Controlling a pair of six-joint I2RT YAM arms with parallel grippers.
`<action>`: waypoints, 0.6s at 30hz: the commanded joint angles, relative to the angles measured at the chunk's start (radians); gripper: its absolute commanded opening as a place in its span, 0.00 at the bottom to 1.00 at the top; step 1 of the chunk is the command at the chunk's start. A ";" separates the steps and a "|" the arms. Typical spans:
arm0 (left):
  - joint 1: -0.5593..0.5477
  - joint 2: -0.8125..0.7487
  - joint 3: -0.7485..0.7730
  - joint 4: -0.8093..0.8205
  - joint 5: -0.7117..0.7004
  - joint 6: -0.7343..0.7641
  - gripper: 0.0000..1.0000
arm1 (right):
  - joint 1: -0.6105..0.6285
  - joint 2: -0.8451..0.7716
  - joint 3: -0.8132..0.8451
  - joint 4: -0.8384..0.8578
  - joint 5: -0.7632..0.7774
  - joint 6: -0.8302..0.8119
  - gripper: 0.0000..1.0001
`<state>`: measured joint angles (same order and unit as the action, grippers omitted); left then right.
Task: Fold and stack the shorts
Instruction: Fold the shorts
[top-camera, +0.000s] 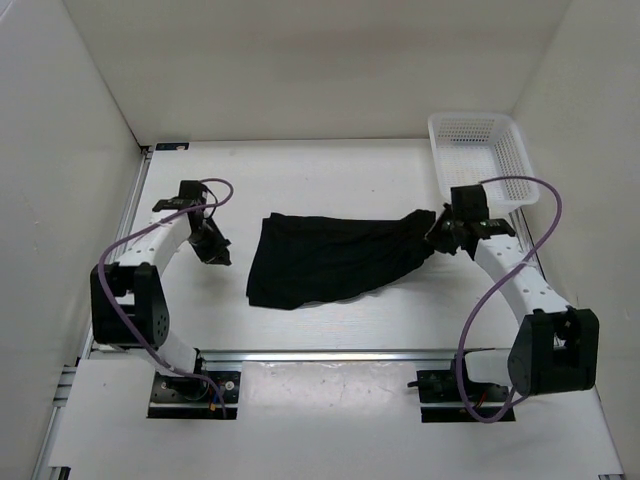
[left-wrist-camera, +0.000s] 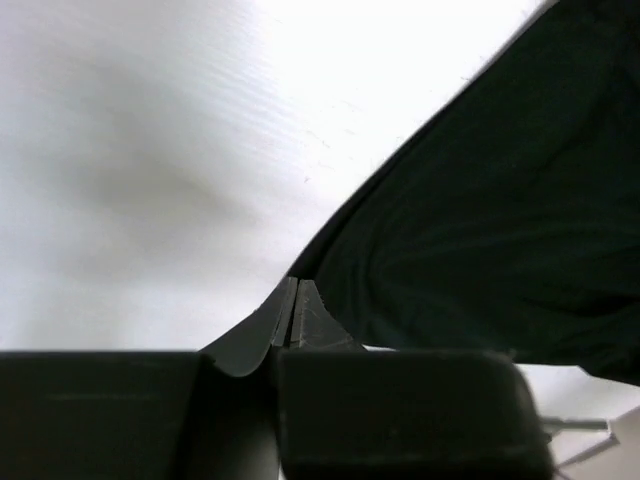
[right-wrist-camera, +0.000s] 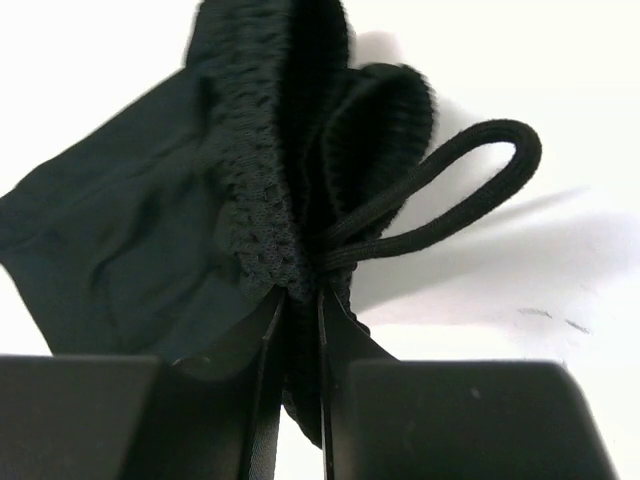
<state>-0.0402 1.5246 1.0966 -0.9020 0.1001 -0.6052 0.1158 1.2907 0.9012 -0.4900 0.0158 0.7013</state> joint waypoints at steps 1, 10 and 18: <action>-0.006 0.070 0.035 0.070 0.062 -0.001 0.10 | 0.082 0.008 0.097 -0.045 0.103 -0.079 0.00; -0.049 0.224 0.059 0.104 0.090 -0.019 0.10 | 0.386 0.116 0.375 -0.136 0.280 -0.108 0.00; -0.067 0.284 0.068 0.123 0.090 -0.028 0.10 | 0.706 0.352 0.700 -0.234 0.455 -0.117 0.00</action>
<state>-0.1013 1.8183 1.1309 -0.8055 0.1730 -0.6250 0.7506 1.5875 1.4845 -0.6827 0.3725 0.6018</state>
